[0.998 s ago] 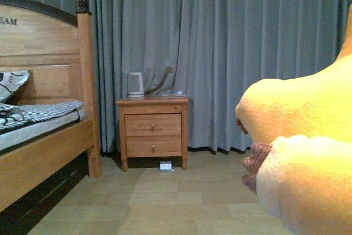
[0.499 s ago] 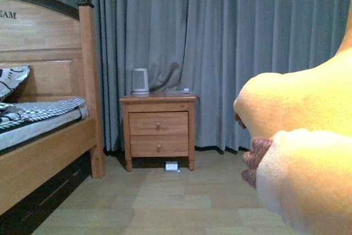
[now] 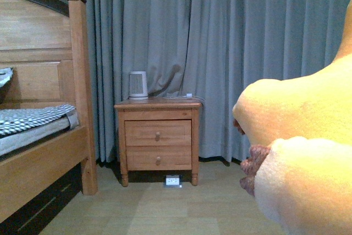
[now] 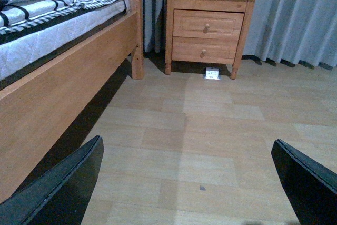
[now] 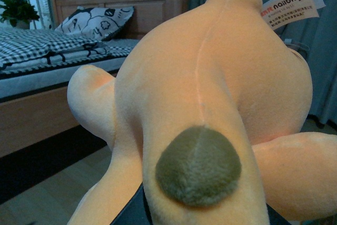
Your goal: Put away toys
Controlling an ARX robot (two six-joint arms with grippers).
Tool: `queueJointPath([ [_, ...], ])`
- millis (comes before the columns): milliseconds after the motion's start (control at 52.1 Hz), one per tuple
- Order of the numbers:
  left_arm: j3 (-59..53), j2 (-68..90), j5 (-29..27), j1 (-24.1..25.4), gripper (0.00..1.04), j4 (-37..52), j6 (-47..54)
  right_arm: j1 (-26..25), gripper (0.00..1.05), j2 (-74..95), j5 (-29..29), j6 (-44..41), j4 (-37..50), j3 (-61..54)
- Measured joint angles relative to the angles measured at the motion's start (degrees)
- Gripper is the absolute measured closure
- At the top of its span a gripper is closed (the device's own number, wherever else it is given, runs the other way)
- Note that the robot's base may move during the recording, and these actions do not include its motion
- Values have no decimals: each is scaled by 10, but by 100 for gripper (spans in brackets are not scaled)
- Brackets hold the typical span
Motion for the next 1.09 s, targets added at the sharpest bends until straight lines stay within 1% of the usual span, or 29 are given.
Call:
queueJointPath([
  [1094, 0, 0, 0, 0, 6, 0, 0, 0, 88, 0, 0, 0, 0, 0],
])
